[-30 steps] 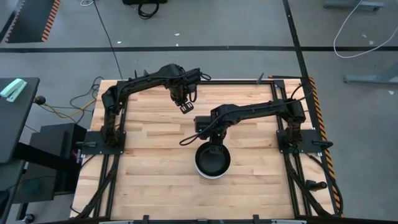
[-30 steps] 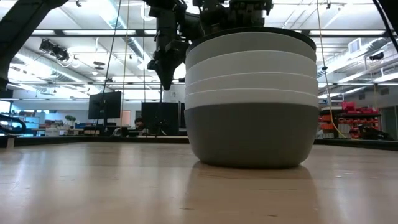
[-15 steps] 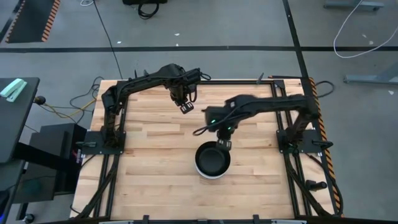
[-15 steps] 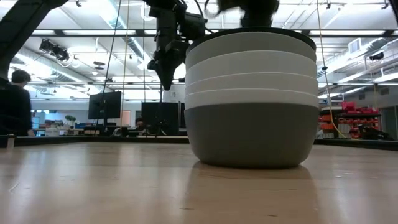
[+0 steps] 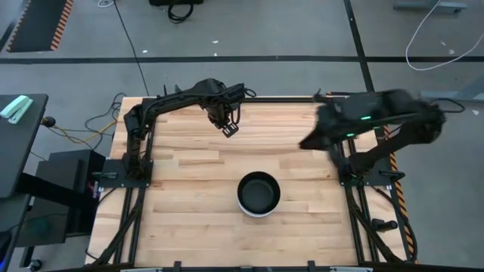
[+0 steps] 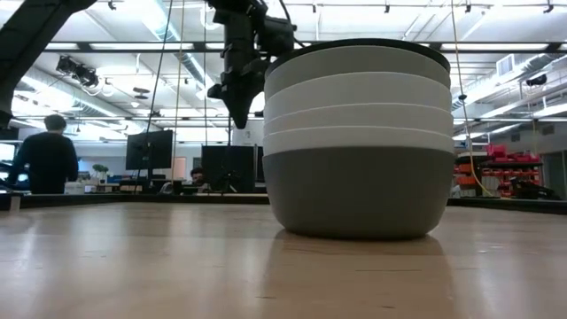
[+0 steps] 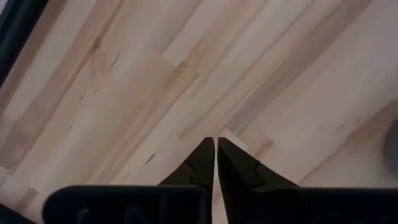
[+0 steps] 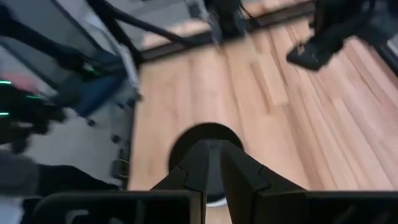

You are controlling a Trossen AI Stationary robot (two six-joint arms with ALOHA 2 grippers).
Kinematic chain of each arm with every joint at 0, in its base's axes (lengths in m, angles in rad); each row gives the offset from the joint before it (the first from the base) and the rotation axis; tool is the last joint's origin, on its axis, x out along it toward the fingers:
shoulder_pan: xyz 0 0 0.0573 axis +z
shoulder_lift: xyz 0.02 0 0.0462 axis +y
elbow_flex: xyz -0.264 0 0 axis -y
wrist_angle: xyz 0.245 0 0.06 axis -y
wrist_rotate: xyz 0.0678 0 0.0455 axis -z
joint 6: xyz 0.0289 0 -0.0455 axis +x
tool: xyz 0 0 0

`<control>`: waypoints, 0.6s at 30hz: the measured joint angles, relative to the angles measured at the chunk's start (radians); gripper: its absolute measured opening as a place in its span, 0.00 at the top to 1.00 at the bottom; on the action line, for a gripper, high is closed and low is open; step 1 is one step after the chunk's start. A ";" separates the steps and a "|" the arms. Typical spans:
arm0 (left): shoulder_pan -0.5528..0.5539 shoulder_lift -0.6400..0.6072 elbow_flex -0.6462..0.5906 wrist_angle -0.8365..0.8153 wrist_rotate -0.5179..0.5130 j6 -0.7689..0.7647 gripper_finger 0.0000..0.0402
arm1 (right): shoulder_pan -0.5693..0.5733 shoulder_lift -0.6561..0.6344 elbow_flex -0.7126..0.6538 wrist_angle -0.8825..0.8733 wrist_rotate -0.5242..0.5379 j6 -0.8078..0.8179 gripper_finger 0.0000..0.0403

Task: Nest bowls inside each other
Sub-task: Return to Home Position

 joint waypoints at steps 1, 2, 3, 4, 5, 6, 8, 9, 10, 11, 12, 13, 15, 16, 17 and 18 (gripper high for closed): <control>-0.002 0.000 0.000 0.000 0.000 0.005 0.93 | 0.013 -0.032 0.000 0.000 0.000 -0.001 0.88; -0.003 0.000 0.000 0.000 0.000 0.020 0.92 | 0.023 -0.063 0.000 0.000 -0.001 -0.009 0.88; -0.006 0.000 0.000 0.001 0.000 0.027 0.92 | 0.031 -0.093 0.000 0.000 -0.001 -0.013 0.88; -0.008 0.000 0.000 0.002 0.001 0.022 0.92 | 0.035 -0.119 0.000 0.000 -0.002 -0.013 0.88; -0.011 0.000 0.000 0.002 0.001 0.013 0.92 | 0.037 -0.142 0.000 0.000 -0.001 -0.004 0.88; -0.015 0.000 0.000 0.003 0.000 0.021 0.91 | 0.039 -0.159 0.000 0.000 0.000 0.015 0.88; -0.029 0.000 0.000 0.022 0.001 0.074 0.92 | 0.048 -0.182 -0.002 0.009 0.003 0.045 0.88; -0.038 0.000 0.000 0.049 0.002 0.100 0.92 | 0.051 -0.185 -0.003 0.022 0.003 0.049 0.88; -0.048 0.000 0.000 0.083 0.008 0.114 0.92 | 0.055 -0.185 -0.003 0.034 0.002 0.049 0.88; -0.058 -0.003 0.000 0.117 0.021 0.125 0.93 | 0.059 -0.182 -0.003 0.047 0.000 0.045 0.88; -0.070 -0.008 -0.001 0.155 0.038 0.128 0.93 | 0.067 -0.176 -0.003 0.062 -0.002 0.044 0.88; -0.083 -0.016 -0.001 0.207 0.058 0.128 0.94 | 0.077 -0.171 -0.004 0.079 -0.005 0.040 0.88; -0.112 -0.048 -0.002 0.331 0.102 0.122 0.94 | 0.107 -0.166 -0.007 0.121 -0.010 0.026 0.88; -0.127 -0.071 -0.002 0.405 0.122 0.111 0.94 | 0.124 -0.165 -0.007 0.151 -0.012 0.017 0.88; -0.143 -0.097 -0.002 0.476 0.138 0.105 0.94 | 0.142 -0.168 -0.007 0.193 -0.015 0.007 0.88; -0.163 -0.124 -0.002 0.542 0.145 0.104 0.94 | 0.161 -0.172 -0.006 0.229 -0.017 -0.007 0.88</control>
